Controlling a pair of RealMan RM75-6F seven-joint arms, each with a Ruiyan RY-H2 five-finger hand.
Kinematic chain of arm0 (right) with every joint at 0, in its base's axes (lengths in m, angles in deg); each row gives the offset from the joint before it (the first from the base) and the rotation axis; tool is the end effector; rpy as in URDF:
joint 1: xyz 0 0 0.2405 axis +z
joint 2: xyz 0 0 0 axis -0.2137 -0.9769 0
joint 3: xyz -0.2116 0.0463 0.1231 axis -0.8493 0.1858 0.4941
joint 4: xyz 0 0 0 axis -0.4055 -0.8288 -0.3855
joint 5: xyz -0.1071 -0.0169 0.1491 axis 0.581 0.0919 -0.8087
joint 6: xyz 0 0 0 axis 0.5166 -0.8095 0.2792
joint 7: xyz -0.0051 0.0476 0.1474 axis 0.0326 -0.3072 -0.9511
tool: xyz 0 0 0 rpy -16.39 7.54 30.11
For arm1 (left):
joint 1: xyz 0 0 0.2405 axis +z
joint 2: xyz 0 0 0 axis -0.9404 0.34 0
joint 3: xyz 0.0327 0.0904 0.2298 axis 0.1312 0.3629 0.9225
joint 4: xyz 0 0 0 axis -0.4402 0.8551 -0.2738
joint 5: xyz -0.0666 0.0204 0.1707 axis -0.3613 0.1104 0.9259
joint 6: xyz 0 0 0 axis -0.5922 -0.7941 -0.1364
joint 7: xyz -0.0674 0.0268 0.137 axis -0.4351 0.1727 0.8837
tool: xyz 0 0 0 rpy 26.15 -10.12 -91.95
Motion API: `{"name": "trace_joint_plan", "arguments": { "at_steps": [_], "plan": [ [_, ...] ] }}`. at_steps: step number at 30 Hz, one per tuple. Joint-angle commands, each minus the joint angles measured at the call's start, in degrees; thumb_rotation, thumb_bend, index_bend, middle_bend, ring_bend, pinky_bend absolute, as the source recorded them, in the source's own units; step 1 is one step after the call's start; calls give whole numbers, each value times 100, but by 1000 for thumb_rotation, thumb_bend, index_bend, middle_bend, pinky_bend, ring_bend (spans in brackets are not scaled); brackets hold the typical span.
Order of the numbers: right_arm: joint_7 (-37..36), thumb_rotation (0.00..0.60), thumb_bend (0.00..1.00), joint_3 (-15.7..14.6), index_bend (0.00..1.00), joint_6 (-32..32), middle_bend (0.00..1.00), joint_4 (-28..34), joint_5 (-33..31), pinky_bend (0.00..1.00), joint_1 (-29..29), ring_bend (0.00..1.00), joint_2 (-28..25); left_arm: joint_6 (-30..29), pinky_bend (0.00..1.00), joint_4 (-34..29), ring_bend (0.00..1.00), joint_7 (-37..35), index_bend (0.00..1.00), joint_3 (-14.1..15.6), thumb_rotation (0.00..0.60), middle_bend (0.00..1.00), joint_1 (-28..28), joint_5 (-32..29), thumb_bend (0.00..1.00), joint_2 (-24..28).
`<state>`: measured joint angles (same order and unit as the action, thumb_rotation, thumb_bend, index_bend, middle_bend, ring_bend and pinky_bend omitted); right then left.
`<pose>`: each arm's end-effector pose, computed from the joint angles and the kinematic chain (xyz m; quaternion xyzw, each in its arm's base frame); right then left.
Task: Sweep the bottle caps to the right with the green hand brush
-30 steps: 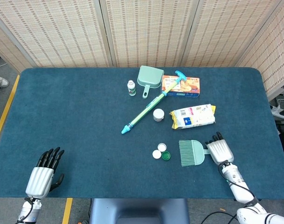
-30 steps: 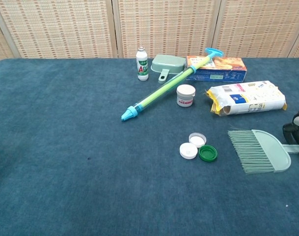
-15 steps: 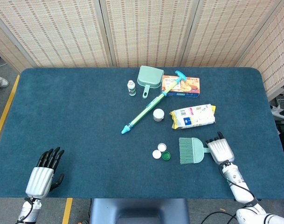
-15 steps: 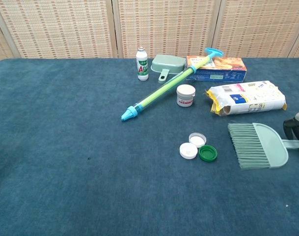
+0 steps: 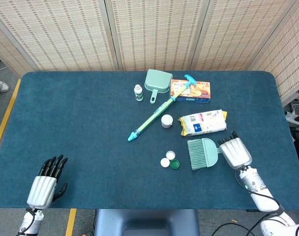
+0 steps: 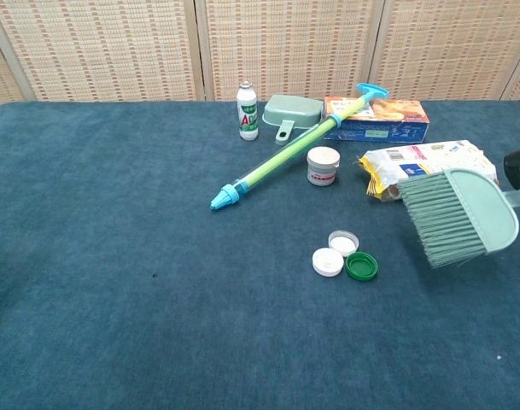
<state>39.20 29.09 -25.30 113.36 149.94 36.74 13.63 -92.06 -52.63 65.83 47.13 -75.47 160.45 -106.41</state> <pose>-0.2559 -0.2820 0.0936 0.7876 -0.1477 0.1881 0.5679 -0.2646 0.1732 0.0700 -0.6565 -0.3531 -0.3863 0.5432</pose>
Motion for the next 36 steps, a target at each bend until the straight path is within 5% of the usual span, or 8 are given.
{"name": "trace_joint_plan", "arguments": {
  "at_steps": [1, 7, 17, 23, 36],
  "plan": [
    [1672, 600, 402, 354, 995, 215, 865, 2113, -116, 340, 457, 533, -1395, 0, 98, 0, 0, 0, 0, 0, 600, 0, 0, 0, 365, 0],
    [3815, 600, 403, 695, 1000, 661, 868, 4056, -1732, 340, 1269, 533, -2039, 0, 98, 0, 0, 0, 0, 0, 600, 0, 0, 0, 365, 0],
    [6868, 600, 403, 478, 1000, -381, 868, 4835, -4243, 340, 3002, 533, -973, 0, 98, 0, 0, 0, 0, 0, 600, 0, 0, 0, 365, 0],
    [7266, 600, 402, 342, 1000, -1084, 868, 4681, -4913, 340, 3574, 533, -188, 0, 98, 0, 0, 0, 0, 0, 600, 0, 0, 0, 366, 0],
    [7360, 600, 402, -264, 1000, -1761, 869, 3942, -5056, 340, 4051, 534, 867, 0, 98, 0, 0, 0, 0, 0, 600, 0, 0, 0, 365, 0]
  ]
}}
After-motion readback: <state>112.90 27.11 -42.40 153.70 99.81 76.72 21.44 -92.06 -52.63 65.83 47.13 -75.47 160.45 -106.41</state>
